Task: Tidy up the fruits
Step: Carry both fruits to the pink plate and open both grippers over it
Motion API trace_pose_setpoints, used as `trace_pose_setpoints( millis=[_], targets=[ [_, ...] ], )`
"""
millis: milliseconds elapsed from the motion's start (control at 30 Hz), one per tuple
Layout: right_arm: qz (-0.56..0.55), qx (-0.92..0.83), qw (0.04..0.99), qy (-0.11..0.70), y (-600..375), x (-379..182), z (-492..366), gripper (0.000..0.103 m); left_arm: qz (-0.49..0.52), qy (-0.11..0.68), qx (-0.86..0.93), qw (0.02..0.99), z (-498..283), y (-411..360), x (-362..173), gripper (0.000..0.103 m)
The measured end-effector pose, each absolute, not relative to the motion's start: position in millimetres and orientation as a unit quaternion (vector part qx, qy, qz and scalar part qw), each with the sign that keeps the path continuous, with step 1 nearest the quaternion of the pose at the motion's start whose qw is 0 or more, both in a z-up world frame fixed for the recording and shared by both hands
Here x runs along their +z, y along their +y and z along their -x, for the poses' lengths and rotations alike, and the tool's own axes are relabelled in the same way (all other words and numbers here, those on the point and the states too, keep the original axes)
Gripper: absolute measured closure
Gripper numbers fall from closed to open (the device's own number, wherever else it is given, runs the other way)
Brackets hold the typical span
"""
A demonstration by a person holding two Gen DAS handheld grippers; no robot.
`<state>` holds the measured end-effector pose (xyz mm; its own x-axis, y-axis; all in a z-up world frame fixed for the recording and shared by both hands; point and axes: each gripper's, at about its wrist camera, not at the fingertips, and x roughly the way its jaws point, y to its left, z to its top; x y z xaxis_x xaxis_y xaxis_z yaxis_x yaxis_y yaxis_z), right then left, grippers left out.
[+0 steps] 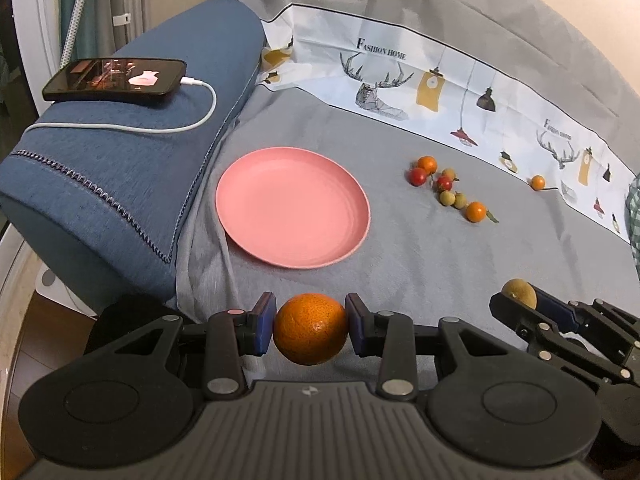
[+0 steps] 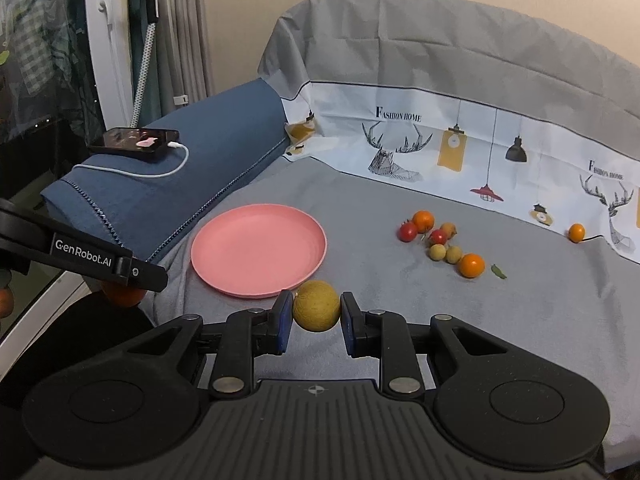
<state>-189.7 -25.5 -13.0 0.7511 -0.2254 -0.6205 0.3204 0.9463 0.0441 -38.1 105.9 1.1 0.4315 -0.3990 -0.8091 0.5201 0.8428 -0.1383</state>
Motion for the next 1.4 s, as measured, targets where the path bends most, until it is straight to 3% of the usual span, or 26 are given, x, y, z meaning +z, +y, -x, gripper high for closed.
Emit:
trace_pose_setpoints(
  millis=[833,933,967,1000,1033,1067,1133,1267,1400],
  targets=[
    [-0.02,-0.078,0.912,0.402,-54,-111,15,0.077,-0.126,0.522,-0.212,0.817,-113,25,-101,0.061],
    [-0.003,-0.07,0.913,0.402,-52,-116,4,0.076,-0.139,0.514,-0.219,0.818,-119,18,-103,0.056],
    [-0.001,-0.067,0.914,0.399,-51,-115,1,0.072,-0.142,0.505,-0.226,0.821,-119,17,-99,0.038],
    [0.001,-0.065,0.917,0.394,-51,-113,0,0.067,-0.144,0.494,-0.231,0.826,-118,16,-95,0.01],
    [0.003,-0.063,0.919,0.389,-51,-110,0,0.052,-0.145,0.476,-0.232,0.836,-116,16,-89,0.001],
    [0.006,-0.064,0.921,0.383,-50,-106,1,0.042,-0.143,0.453,-0.233,0.848,-112,19,-83,0.0],
    [0.008,-0.07,0.923,0.377,-51,-99,6,0.032,-0.147,0.429,-0.239,0.858,-104,22,-74,0.0],
    [-0.01,-0.082,0.917,0.39,-52,-85,35,0.02,-0.16,0.44,-0.24,0.85,-82,31,-66,0.0],
    [-0.035,-0.103,0.911,0.399,-42,-67,76,0.015,-0.153,0.455,-0.213,0.851,-50,53,-55,0.0]
  ],
)
